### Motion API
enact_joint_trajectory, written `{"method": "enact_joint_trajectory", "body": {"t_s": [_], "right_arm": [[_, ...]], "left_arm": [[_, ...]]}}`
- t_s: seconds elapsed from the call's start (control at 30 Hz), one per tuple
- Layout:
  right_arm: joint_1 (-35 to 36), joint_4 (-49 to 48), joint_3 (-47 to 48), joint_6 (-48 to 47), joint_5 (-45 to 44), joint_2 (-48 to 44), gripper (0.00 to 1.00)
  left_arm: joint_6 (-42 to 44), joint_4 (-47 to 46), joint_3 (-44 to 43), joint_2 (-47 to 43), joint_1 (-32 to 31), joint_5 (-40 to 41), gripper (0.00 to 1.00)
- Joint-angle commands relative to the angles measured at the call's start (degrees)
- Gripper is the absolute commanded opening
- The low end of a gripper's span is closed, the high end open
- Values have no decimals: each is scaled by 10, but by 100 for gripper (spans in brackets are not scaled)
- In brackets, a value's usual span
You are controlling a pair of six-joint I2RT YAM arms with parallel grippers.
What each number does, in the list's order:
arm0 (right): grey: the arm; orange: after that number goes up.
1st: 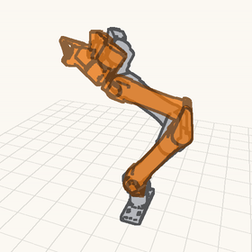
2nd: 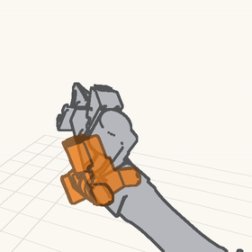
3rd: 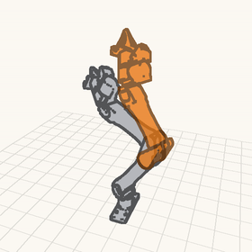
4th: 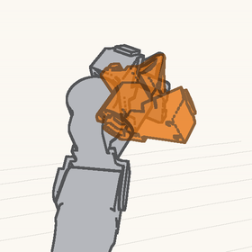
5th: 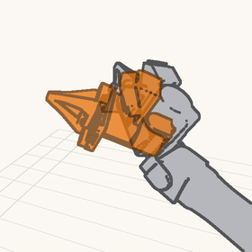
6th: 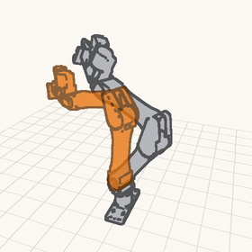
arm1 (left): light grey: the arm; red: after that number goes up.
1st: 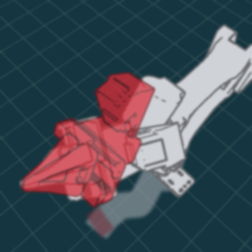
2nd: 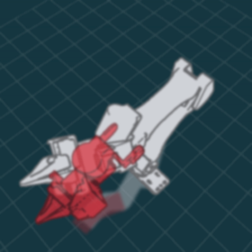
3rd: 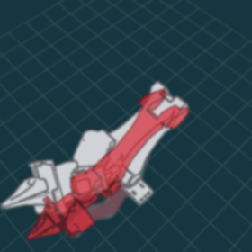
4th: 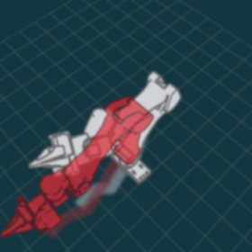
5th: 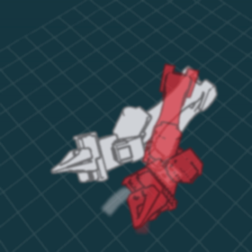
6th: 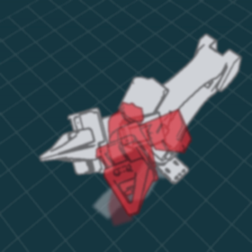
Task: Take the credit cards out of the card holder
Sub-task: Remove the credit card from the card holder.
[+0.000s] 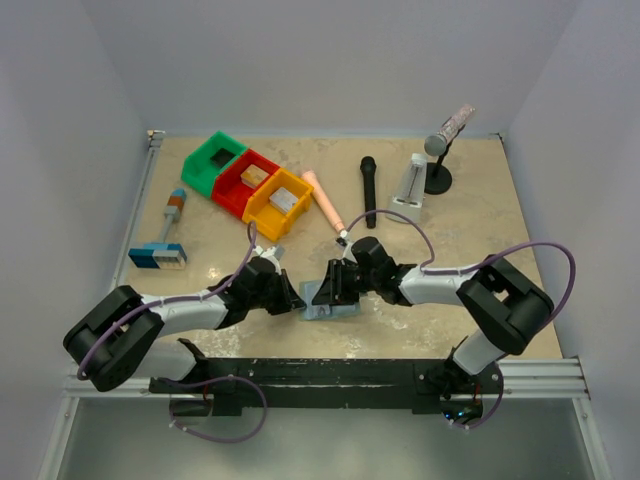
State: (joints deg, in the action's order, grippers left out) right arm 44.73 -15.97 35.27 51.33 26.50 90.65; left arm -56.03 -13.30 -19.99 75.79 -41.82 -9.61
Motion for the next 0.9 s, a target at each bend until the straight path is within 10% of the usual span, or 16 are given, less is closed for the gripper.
{"method": "enact_joint_trajectory", "body": {"t_s": [0.0, 0.87], "right_arm": [[4, 4, 10, -11, -1, -28, 37], [-5, 30, -9, -20, -17, -74, 35]], "left_arm": [[3, 39, 10, 6, -5, 27, 0], [1, 41, 15, 21, -5, 38, 0]]}}
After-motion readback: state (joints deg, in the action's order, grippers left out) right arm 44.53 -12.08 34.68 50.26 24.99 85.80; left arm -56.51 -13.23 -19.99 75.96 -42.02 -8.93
